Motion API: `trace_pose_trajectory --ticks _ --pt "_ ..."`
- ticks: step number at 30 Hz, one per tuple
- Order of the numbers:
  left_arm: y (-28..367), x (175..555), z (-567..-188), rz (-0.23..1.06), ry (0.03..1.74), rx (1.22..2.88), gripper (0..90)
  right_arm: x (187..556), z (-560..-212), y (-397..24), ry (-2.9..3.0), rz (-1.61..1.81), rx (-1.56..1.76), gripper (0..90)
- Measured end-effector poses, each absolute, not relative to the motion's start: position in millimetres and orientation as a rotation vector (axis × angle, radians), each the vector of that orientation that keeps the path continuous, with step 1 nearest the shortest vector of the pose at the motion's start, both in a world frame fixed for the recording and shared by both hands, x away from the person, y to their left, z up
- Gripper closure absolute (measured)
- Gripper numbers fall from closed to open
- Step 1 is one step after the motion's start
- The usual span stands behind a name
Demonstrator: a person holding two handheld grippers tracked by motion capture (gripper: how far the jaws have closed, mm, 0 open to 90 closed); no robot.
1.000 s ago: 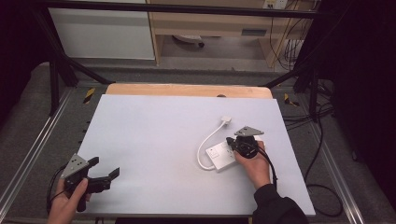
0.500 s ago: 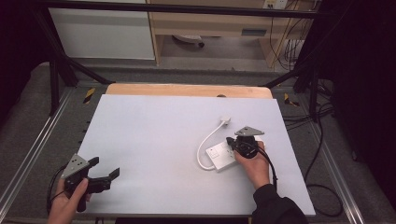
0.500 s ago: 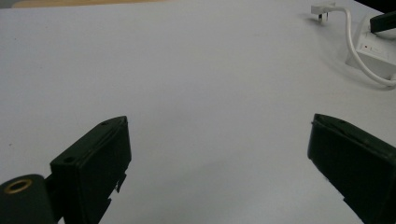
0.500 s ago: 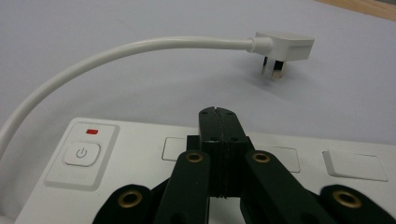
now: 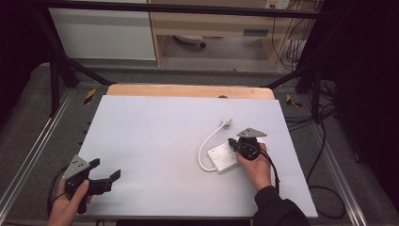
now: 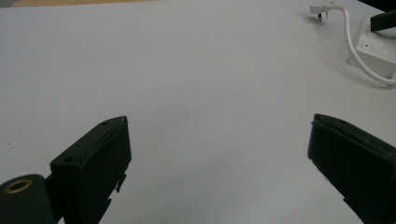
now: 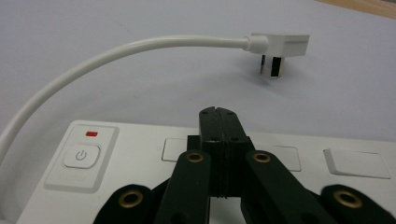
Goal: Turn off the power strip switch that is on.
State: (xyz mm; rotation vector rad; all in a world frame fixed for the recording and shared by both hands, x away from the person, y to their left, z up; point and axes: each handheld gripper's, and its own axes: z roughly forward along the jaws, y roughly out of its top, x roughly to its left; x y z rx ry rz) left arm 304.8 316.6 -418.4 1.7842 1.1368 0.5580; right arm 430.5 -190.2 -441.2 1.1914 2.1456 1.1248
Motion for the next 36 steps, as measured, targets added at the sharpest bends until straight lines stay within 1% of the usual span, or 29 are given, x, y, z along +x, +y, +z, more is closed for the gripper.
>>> trace_pose_trajectory --ticks 36 --pt "316.9 304.9 -418.6 0.560 1.137 1.785 5.8 430.6 -442.4 -191.9 2.144 1.128 1.199 90.0"
